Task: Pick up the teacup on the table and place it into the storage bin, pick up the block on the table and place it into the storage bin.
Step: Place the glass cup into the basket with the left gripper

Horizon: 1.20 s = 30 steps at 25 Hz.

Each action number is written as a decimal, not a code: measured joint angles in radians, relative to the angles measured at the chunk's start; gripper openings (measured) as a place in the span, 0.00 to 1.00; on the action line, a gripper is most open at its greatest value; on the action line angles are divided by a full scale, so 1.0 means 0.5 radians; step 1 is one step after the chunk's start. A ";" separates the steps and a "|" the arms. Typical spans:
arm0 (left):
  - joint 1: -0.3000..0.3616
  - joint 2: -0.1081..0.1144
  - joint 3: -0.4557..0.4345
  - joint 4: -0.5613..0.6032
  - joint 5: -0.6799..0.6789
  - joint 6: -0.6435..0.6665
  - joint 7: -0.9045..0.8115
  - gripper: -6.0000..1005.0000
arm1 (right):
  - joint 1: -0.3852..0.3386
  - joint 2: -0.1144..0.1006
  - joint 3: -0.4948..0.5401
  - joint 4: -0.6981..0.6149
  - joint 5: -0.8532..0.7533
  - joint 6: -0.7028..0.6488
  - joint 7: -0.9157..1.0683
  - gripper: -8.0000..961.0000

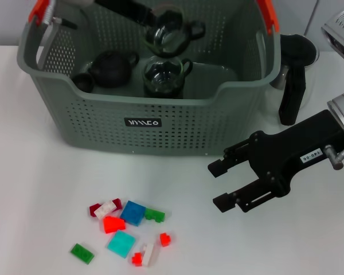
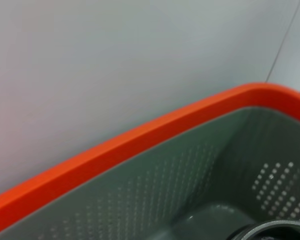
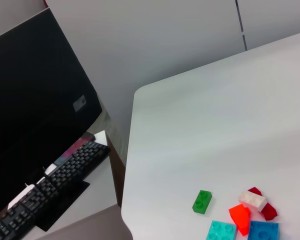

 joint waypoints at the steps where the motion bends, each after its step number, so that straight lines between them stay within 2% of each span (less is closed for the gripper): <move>1: -0.005 -0.023 0.001 0.001 0.044 -0.025 0.000 0.05 | -0.001 0.002 0.000 0.000 0.000 0.000 0.000 0.80; 6: -0.016 -0.139 0.024 -0.014 0.280 -0.118 -0.004 0.05 | -0.005 0.006 0.000 0.000 -0.001 0.022 0.000 0.80; 9: -0.022 -0.172 0.038 -0.027 0.350 -0.126 -0.005 0.05 | -0.005 0.006 0.000 0.000 -0.001 0.027 0.002 0.80; 30: -0.026 -0.193 0.137 -0.031 0.447 -0.111 -0.030 0.05 | -0.007 0.009 0.002 0.003 0.001 0.056 0.003 0.80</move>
